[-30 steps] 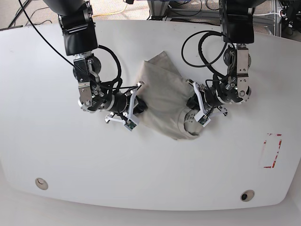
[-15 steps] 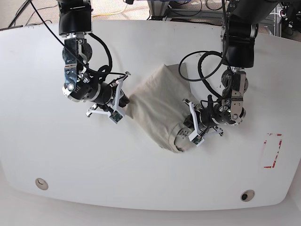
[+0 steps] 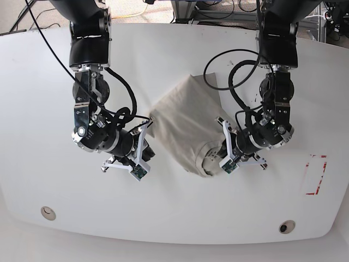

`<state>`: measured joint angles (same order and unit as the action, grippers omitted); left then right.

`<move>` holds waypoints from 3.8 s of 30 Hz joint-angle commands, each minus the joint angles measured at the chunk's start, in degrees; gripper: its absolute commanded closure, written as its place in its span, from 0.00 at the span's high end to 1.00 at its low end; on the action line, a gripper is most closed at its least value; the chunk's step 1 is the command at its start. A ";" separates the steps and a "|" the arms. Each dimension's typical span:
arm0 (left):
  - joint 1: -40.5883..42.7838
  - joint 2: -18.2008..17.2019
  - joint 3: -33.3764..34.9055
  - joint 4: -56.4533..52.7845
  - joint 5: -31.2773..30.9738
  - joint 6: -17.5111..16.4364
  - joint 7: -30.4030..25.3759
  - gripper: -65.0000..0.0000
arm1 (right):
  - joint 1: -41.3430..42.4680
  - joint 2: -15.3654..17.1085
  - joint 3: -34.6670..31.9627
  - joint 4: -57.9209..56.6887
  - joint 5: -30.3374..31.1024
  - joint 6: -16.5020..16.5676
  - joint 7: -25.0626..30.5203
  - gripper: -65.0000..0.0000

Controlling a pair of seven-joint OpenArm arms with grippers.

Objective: Layout the t-shirt on the table in an organized manner, then fold the t-shirt properly
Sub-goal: 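Grasp the bundle's edges with both grippers and square it on the table, then grasp the bundle's collar end with the right gripper and lift it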

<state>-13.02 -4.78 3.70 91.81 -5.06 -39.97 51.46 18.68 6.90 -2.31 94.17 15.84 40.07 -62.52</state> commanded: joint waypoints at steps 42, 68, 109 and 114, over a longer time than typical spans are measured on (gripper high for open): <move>-3.47 0.16 -0.06 -20.47 -0.61 -0.03 -8.08 0.03 | -17.23 2.20 1.38 -3.84 0.74 -0.07 14.65 0.09; 3.92 -2.04 -0.14 -1.57 -0.35 -0.03 -7.81 0.03 | 2.47 -1.49 2.70 -8.41 0.65 -0.07 8.06 0.10; 5.76 -1.77 -2.52 -0.07 -0.61 -0.03 -7.81 0.03 | 1.15 0.97 0.68 -7.53 0.91 -0.07 9.91 0.09; 5.59 1.65 -2.52 -0.43 -0.35 -0.03 -7.99 0.03 | -3.42 1.32 2.26 -0.76 0.65 -0.07 7.53 0.09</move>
<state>-6.04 -4.84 1.21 90.63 -4.73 -39.97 44.95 15.07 7.77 -0.64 89.97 15.75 39.94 -55.31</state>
